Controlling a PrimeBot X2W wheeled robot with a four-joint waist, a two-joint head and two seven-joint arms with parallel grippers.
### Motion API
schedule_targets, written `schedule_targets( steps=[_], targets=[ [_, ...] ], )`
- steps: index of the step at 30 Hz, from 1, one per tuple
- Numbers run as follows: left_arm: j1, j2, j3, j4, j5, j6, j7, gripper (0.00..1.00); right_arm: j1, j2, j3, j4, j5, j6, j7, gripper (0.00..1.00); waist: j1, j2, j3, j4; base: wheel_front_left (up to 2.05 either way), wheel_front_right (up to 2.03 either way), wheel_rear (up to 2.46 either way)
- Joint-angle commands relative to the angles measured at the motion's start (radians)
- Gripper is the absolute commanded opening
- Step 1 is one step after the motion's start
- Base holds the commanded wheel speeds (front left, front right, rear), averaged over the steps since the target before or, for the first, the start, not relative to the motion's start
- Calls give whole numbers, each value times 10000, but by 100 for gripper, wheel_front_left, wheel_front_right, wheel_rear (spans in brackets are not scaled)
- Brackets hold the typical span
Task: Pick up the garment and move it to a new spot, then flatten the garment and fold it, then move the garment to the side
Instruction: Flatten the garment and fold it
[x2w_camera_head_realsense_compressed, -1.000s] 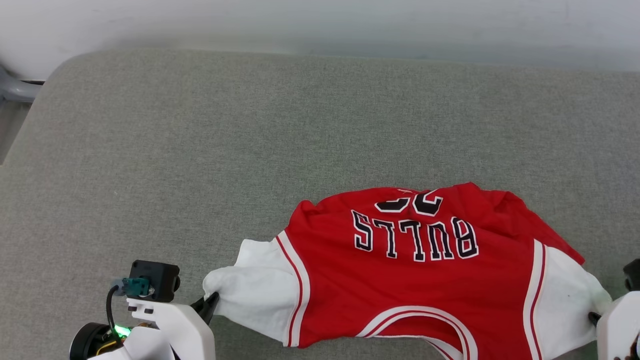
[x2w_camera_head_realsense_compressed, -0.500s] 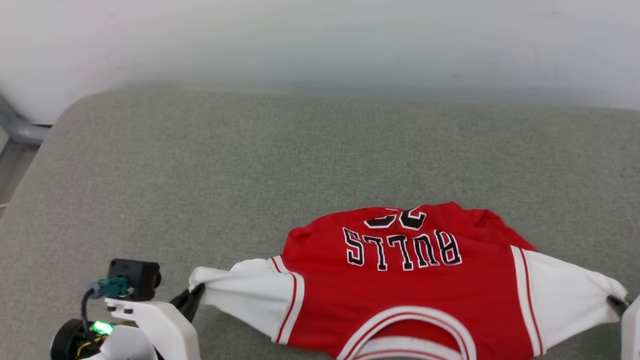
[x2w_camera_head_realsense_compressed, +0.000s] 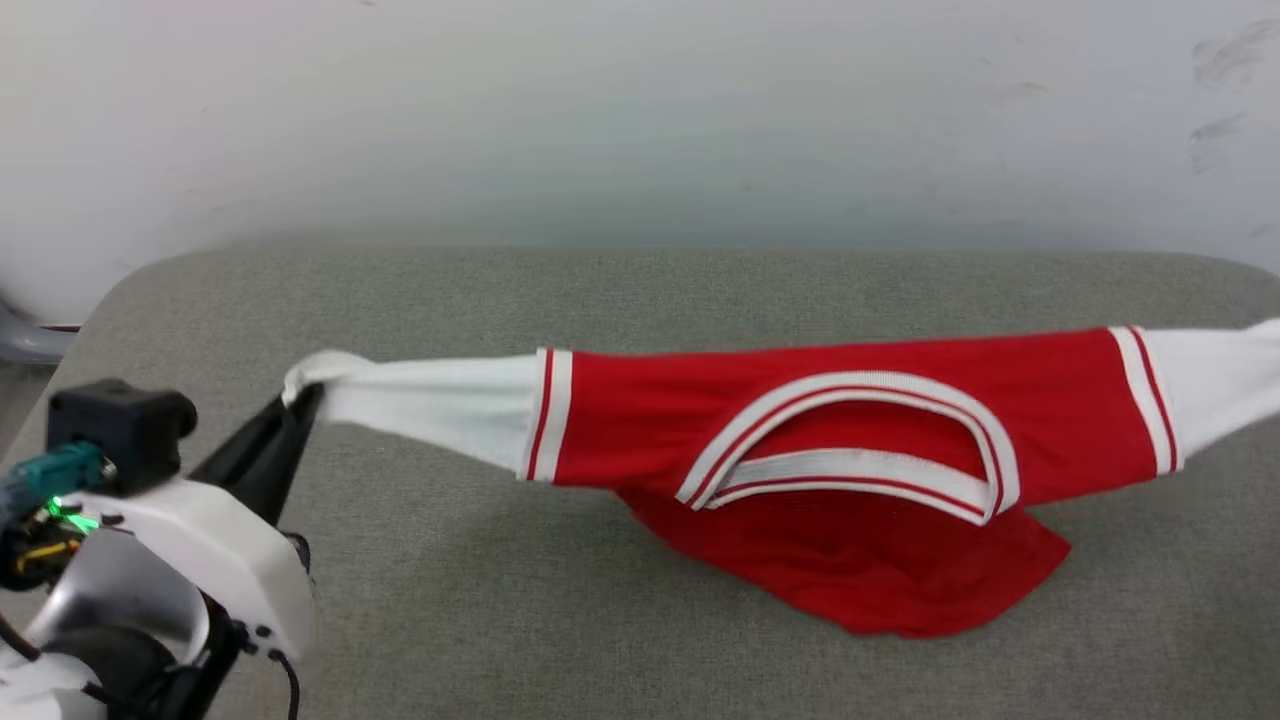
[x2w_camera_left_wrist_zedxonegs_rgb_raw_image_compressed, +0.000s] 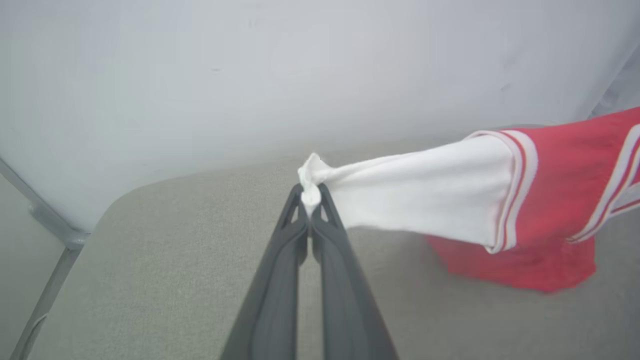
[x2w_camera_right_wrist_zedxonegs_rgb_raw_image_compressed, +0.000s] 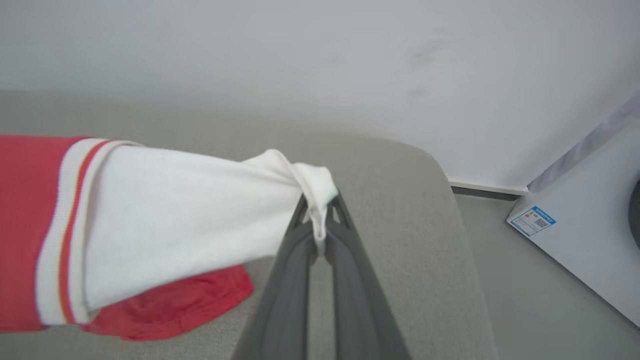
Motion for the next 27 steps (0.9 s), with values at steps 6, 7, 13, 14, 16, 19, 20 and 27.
schedule_targets(
  steps=[6,7,13,14,16,19,20,27],
  targets=[
    [-1425,453,558,-403,201,-103,-280,0,-1350,-36,-252,-357,-61,-18,-306,0,1,0,-79,-151,0,0,0],
    [-1603,521,651,-396,242,-110,-333,0,-1511,-60,-228,-373,-95,-18,-337,0,1,0,-81,-176,0,0,0],
    [-2690,825,1113,-363,349,-111,-730,0,-2594,-71,-100,-390,-295,-19,-585,0,1,0,-20,-338,0,0,0],
    [-2883,880,1181,-326,357,-130,-785,0,-2786,-65,-51,-358,-312,-19,-614,0,1,0,11,-360,0,0,0],
    [-3335,1021,1288,-203,432,-210,-928,0,-3220,-55,44,-298,-378,-19,-655,0,1,0,122,-395,0,0,0],
    [-4149,1018,1257,164,310,-327,-1198,0,-3975,-96,164,-104,-498,-19,-773,0,1,0,427,-385,0,0,0],
    [-4459,1040,1230,370,264,-397,-1274,0,-4268,-73,183,-23,-549,-19,-837,0,1,0,571,-375,0,0,0],
    [-7206,1196,944,2196,340,-825,-1934,0,-6384,-67,638,884,-1030,-19,-1312,0,1,0,1799,-331,0,0,0]
  ],
)
